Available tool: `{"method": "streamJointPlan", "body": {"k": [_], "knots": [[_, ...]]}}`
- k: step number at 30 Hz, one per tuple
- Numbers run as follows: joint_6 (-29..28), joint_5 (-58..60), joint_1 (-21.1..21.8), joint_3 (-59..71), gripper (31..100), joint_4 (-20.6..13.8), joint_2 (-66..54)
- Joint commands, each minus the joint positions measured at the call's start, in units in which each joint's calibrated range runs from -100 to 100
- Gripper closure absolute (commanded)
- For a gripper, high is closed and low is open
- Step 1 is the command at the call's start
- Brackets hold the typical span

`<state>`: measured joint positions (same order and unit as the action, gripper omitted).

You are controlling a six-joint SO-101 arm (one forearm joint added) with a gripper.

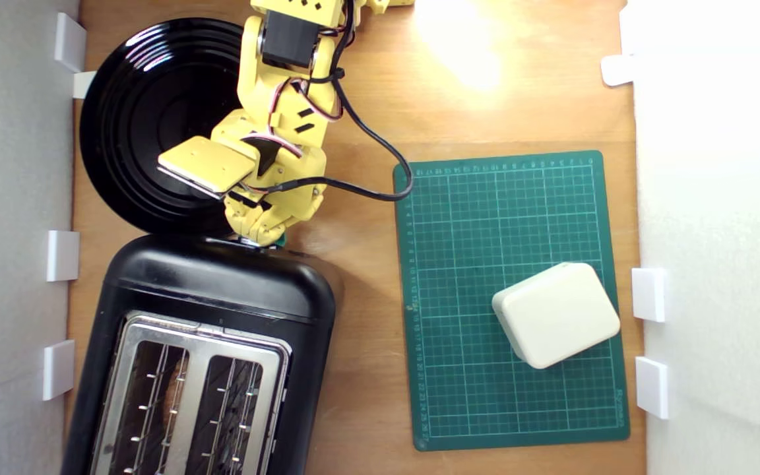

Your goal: Start toaster

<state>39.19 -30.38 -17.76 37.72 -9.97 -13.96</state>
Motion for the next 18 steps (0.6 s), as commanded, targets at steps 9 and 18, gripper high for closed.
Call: {"method": "streamJointPlan", "body": {"k": [9, 18], "knots": [[-0.52, -0.75, 2.68, -5.87, 98.9, 0.30, -4.94], [-0.68, -8.38, 6.09, -13.78, 98.9, -0.45, -9.52]]}}
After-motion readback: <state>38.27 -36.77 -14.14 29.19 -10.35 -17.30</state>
